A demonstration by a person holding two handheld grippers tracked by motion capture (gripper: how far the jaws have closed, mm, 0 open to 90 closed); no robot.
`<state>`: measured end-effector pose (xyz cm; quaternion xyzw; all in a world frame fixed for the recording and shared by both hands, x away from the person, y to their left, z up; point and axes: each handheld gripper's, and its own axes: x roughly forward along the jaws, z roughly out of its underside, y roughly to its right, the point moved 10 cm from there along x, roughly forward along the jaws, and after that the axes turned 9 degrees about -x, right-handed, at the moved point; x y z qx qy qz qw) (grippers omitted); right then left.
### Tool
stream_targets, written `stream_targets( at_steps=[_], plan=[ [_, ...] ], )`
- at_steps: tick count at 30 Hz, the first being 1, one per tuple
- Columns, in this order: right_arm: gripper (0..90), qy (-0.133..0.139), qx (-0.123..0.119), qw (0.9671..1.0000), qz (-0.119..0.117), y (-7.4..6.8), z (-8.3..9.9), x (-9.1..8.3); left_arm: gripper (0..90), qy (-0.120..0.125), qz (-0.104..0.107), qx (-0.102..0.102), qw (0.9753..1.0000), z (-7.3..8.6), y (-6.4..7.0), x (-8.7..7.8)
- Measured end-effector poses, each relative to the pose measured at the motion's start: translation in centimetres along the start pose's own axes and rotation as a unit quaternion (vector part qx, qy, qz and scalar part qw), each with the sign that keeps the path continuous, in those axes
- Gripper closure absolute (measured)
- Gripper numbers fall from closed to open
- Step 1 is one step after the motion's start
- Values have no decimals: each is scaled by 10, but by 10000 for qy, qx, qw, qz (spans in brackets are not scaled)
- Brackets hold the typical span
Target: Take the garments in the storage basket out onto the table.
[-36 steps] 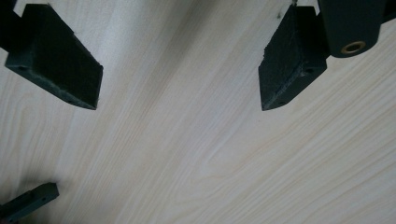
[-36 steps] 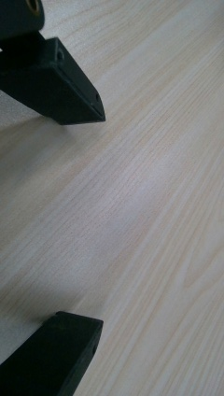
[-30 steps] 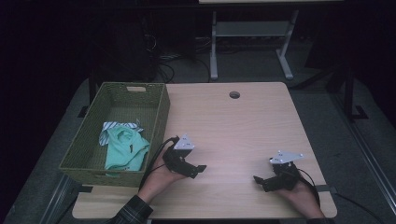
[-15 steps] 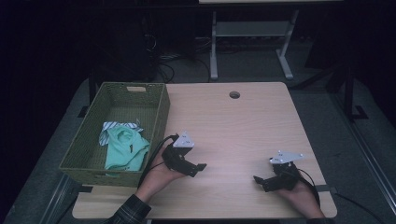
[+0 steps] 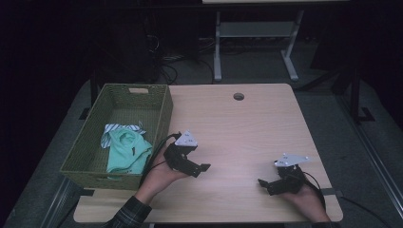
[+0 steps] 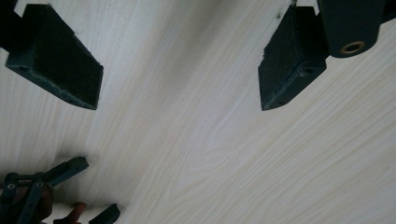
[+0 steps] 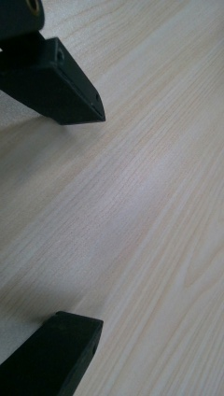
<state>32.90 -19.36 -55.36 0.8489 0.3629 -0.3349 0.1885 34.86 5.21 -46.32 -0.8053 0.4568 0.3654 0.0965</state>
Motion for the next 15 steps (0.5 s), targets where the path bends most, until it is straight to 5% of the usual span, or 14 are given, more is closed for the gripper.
stream_targets(
  at_steps=[15],
  plan=[
    [24, 2, -1, 10000, 0, 0, 0, 0, 136, 92, 168, 77, 9998, -17, 3, -17]
  ],
)
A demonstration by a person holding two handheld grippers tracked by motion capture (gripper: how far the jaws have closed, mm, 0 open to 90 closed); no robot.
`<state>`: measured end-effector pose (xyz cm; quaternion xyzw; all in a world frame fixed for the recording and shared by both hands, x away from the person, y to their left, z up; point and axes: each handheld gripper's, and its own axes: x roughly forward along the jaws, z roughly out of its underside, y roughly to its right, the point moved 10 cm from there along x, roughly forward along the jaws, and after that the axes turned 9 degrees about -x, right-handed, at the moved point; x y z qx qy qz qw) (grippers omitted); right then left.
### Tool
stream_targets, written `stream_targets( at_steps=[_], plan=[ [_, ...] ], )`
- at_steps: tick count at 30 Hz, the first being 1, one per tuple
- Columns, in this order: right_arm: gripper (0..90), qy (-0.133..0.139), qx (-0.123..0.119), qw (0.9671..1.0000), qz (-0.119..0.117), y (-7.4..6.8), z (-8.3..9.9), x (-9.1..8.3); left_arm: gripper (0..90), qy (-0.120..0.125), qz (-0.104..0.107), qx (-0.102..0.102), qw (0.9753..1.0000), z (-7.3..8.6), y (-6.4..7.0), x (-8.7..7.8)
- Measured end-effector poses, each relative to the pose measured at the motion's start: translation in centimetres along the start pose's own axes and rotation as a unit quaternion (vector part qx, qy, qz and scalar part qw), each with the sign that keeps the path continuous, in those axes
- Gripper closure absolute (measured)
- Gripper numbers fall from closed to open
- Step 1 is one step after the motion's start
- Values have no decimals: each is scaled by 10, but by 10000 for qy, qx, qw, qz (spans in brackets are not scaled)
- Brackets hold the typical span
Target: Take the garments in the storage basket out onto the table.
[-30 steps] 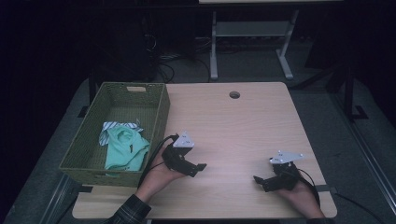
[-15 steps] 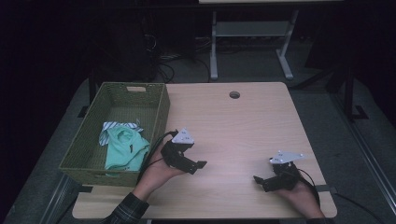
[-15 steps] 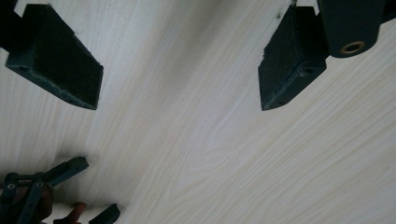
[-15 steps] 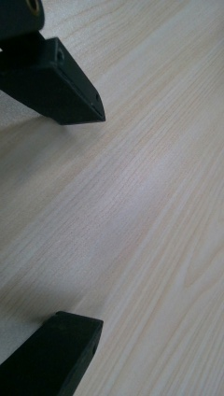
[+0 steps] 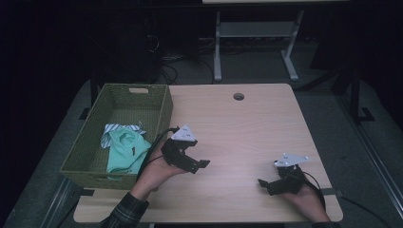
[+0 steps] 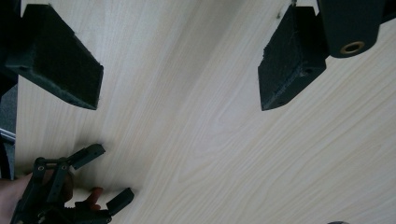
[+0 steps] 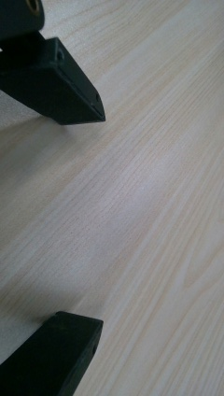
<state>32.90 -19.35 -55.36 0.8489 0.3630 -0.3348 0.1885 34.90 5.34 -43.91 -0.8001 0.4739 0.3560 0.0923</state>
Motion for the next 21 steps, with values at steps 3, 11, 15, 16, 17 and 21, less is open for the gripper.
stream_targets(
  at_steps=[3, 11, 15, 16, 17, 21],
  plan=[
    [24, 0, -1, 10000, 1, 0, 0, 0, 136, -41, 3, 67, 10000, -2, -1, -3],
    [24, 1, -1, 10000, 1, 0, 0, 0, 139, -3, 20, 61, 10000, -7, -3, -8],
    [24, 2, 2, 10000, 0, 0, 0, 0, 139, -71, -48, 114, 9999, -9, -7, -12],
    [24, 2, -2, 10000, 2, 0, 0, 0, 139, -72, -50, 120, 9999, -10, -8, -13],
    [24, 2, -2, 10000, 1, 0, 0, 0, 139, -57, -38, 102, 9999, -11, -9, -14],
    [24, 3, 0, 10000, 2, 0, 0, 0, 139, -81, -25, 129, 9999, -14, -12, -18]
  ],
)
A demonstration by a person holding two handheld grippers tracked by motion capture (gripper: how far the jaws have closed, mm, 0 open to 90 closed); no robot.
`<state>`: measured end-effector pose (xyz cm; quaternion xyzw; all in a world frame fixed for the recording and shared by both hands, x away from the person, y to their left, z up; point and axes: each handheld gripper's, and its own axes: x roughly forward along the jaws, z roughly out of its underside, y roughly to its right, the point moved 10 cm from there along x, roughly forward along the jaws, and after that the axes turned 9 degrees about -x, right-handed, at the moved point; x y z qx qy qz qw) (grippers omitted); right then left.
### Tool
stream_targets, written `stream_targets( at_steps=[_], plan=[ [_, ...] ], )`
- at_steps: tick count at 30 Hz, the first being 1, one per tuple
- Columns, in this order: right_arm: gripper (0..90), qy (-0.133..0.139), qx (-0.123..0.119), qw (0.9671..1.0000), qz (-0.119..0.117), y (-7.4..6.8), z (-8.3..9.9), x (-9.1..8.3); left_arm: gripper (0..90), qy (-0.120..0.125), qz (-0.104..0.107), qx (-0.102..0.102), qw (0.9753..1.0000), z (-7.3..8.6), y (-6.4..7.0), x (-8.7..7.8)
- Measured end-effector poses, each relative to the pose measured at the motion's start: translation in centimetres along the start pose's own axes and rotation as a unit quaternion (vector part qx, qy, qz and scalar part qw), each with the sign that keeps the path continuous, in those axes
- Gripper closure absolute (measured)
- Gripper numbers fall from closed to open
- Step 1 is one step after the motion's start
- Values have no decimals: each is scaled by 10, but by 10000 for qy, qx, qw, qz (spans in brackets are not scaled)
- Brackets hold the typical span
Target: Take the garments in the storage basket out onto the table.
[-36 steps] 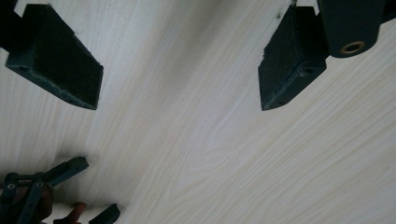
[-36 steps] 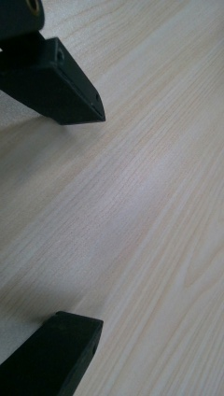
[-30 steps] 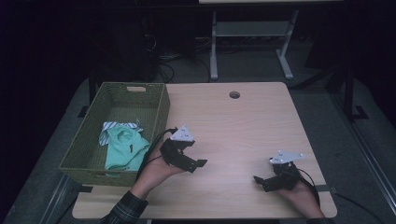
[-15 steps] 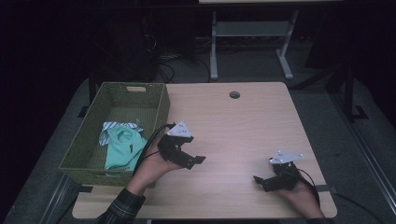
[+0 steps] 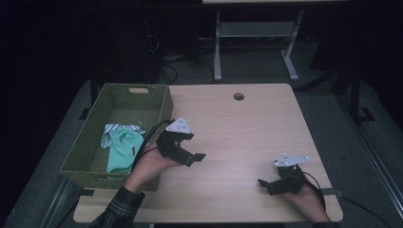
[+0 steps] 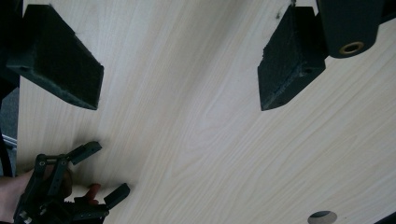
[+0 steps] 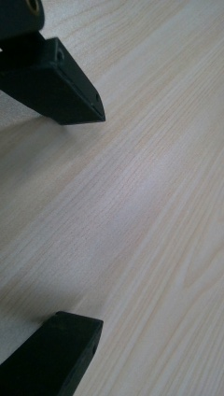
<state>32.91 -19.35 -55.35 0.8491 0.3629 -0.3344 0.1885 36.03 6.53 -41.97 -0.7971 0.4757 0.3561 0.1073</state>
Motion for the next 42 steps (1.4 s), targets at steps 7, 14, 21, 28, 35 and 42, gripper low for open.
stream_targets(
  at_steps=[7, 14, 21, 28, 35, 42],
  plan=[
    [24, -6, 5, 10000, -6, 0, 0, 0, 139, 56, -17, -16, 10000, -5, -6, -6],
    [24, -1, -3, 10000, 0, 0, 0, 0, 139, 49, -134, -64, 9999, 0, -16, -15],
    [24, -6, -5, 10000, -3, 0, 0, 0, 141, 65, -170, -130, 9997, 4, -22, -23],
    [24, -10, -7, 10000, -2, 0, 0, 0, 142, 107, -297, -179, 9993, 6, -31, -34],
    [24, -10, -6, 10000, -2, 0, 0, 0, 141, 119, -410, -269, 9987, 9, -40, -42],
    [24, -10, -6, 10000, -2, 0, 0, 0, 142, 176, -533, -380, 9977, 12, -50, -50]
  ],
)
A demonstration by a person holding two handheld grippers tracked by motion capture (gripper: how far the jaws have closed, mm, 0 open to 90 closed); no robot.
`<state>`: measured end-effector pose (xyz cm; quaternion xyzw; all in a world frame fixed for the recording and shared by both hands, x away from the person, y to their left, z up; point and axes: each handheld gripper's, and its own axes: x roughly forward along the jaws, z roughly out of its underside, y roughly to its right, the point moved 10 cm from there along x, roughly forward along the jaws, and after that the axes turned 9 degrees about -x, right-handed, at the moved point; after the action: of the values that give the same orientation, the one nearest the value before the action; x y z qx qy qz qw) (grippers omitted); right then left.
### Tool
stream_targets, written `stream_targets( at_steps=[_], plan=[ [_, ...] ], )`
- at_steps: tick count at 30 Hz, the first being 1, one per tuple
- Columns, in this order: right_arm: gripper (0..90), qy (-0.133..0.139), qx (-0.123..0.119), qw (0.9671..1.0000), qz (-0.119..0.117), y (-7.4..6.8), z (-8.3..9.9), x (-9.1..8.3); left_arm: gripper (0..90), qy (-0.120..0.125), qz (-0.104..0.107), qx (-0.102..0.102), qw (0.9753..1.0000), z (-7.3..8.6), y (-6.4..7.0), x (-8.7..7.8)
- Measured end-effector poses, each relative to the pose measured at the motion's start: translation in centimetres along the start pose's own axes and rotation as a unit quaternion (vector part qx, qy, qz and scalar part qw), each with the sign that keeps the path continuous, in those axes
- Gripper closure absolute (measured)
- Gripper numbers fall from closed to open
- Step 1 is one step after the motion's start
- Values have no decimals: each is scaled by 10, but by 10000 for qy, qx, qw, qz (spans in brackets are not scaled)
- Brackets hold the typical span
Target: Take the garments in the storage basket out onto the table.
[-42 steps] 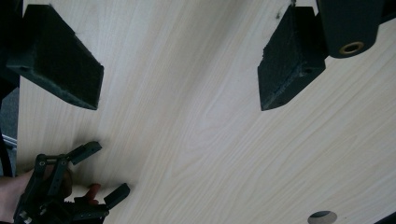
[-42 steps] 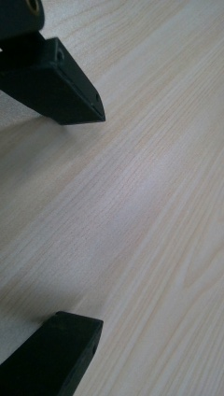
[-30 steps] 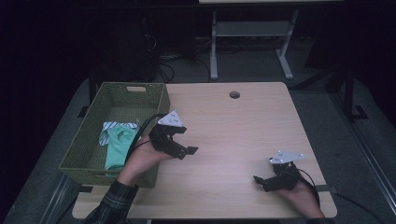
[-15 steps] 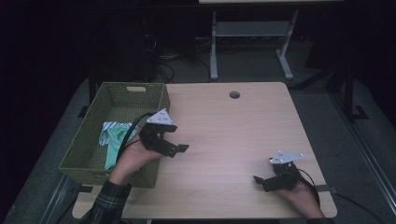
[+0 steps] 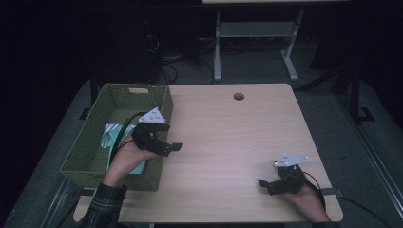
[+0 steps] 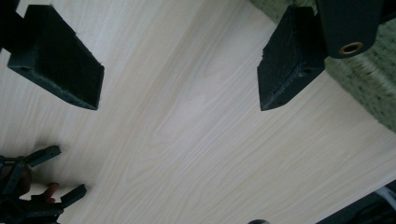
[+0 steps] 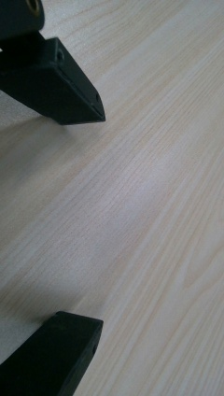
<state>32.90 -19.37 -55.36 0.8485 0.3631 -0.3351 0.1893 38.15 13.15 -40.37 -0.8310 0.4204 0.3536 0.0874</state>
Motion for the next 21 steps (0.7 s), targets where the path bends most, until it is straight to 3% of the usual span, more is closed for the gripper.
stream_targets(
  at_steps=[21],
  plan=[
    [24, -4, 5, 10000, -2, 0, 0, 0, 142, 95, -420, -267, 9987, 8, -33, -20]
  ],
)
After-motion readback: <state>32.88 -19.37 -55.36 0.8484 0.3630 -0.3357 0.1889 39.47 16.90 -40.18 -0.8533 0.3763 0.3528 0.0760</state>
